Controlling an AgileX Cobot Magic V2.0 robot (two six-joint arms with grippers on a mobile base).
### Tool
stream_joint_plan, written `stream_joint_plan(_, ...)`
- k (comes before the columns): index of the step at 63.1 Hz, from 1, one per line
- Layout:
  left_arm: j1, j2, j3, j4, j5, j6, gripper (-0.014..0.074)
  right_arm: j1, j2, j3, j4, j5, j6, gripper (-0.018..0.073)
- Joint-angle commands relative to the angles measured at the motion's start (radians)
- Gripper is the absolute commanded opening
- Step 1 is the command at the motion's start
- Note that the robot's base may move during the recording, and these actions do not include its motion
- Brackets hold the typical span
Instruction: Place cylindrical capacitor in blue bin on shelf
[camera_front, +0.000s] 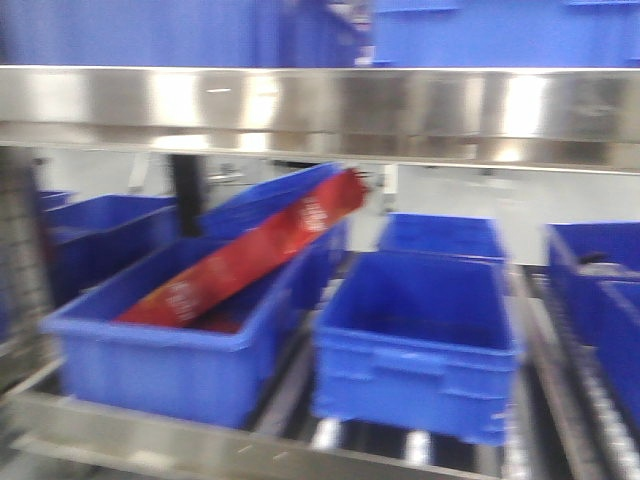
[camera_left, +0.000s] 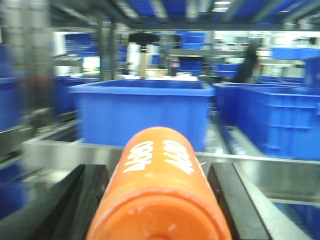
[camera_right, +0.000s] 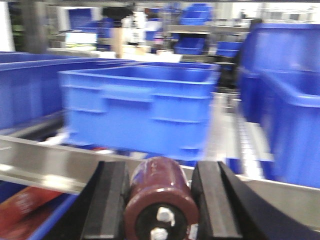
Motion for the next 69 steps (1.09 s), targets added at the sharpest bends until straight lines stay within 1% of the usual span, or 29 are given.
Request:
stream_joint_plan(1, 0.003, -0.006, -0.001, -0.006, -0.023, 0.003, -0.0111, 0.002, -0.002, -0.002, -0.008, -0.030, -0.003, -0.0162)
stream_joint_plan(69, 0.003, -0.006, -0.001, -0.006, -0.023, 0.003, -0.0111, 0.002, -0.002, -0.002, -0.008, -0.030, -0.003, -0.0162)
